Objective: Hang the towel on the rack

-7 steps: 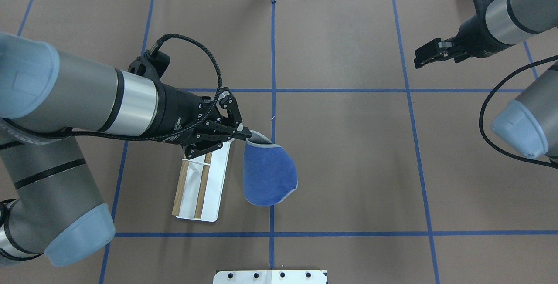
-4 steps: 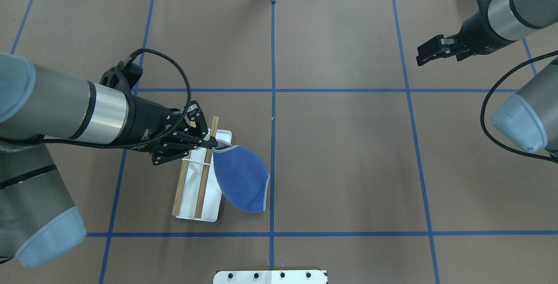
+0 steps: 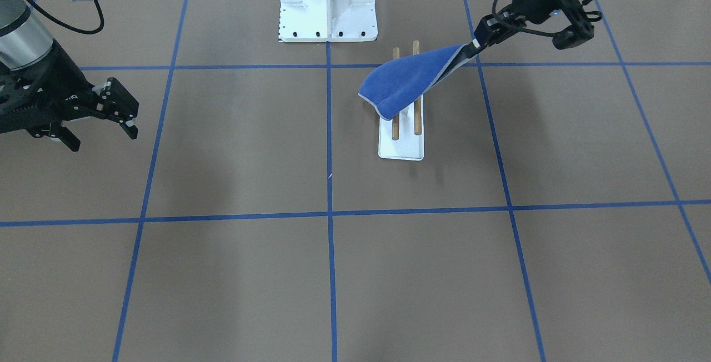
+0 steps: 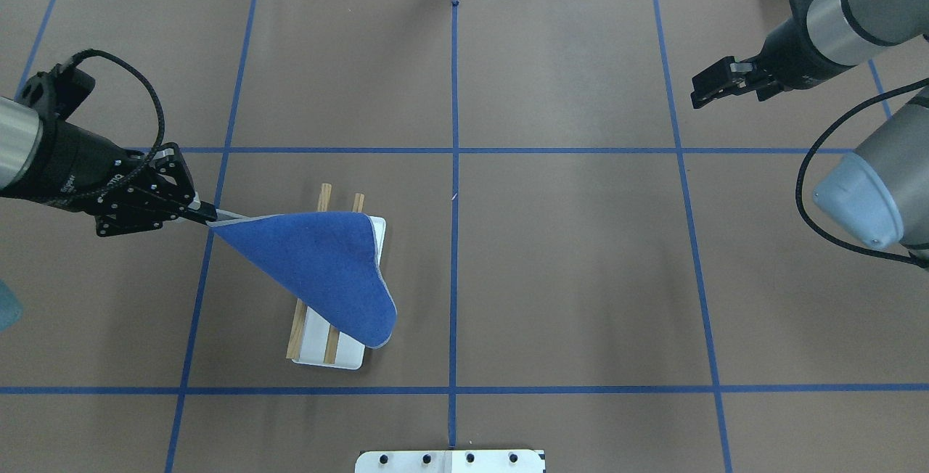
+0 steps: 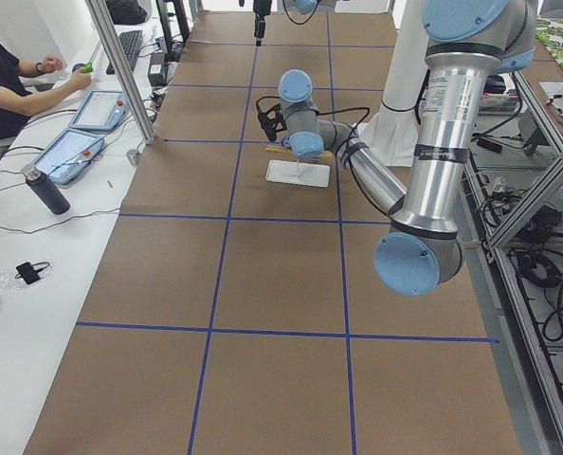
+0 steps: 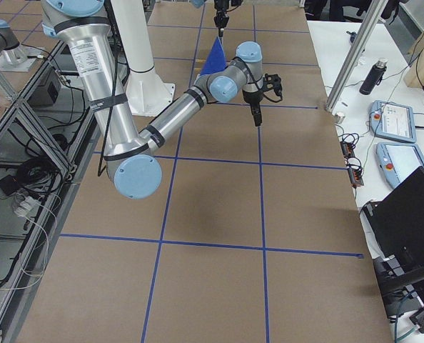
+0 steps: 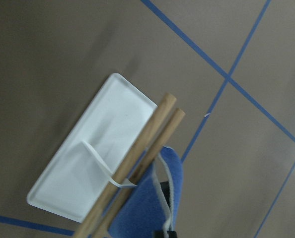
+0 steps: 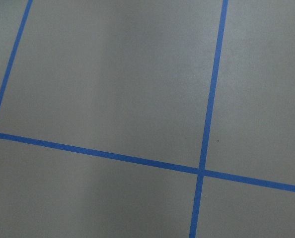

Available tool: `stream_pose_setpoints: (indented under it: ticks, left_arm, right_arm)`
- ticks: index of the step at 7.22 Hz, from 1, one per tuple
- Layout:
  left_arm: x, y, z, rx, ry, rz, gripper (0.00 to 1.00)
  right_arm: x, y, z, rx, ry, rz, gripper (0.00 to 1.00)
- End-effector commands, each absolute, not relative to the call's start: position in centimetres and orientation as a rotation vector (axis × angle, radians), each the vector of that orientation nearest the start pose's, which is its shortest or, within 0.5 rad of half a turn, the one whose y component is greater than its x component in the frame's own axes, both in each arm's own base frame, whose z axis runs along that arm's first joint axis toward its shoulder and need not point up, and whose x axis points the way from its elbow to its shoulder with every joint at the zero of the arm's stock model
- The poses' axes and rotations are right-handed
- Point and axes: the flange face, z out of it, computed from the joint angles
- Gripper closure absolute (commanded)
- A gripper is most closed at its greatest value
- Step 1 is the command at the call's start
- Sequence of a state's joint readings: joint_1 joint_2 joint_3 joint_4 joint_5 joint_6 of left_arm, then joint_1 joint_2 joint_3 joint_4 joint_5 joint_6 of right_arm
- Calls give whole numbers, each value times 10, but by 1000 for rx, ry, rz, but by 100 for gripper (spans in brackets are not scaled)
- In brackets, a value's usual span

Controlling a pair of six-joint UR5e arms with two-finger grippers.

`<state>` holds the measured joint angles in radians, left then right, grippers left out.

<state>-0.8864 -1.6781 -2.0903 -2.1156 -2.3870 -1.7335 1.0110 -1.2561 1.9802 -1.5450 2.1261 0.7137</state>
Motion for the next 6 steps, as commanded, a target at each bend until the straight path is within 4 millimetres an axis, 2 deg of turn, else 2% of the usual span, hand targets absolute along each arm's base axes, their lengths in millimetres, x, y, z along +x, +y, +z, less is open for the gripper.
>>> stream_pose_setpoints:
  ticks: [1,2,3,4,5,6]
  left_arm:
    - [249,-421,328,-260,1240,-400,100]
    - [253,-425,335,-263,1229,-407,100]
    - [258,-432,342,-265,1218,-415,54]
    - [257,-439,344,-223,1218,-421,2]
    - [242,-451,351,-196,1208,-468,1]
    - [212,-472,368,-129,1196,-463,1]
  right_arm:
    - [-228,-517,300,271,-857,-62,0]
    - [-228,-518,300,271,-857,-62,0]
    - [-225,-519,302,269,-857,-57,0]
    - [-222,-522,304,270,-853,-63,0]
    - [-213,-527,309,275,-843,-82,0]
    - [-197,-540,330,256,-827,-86,0]
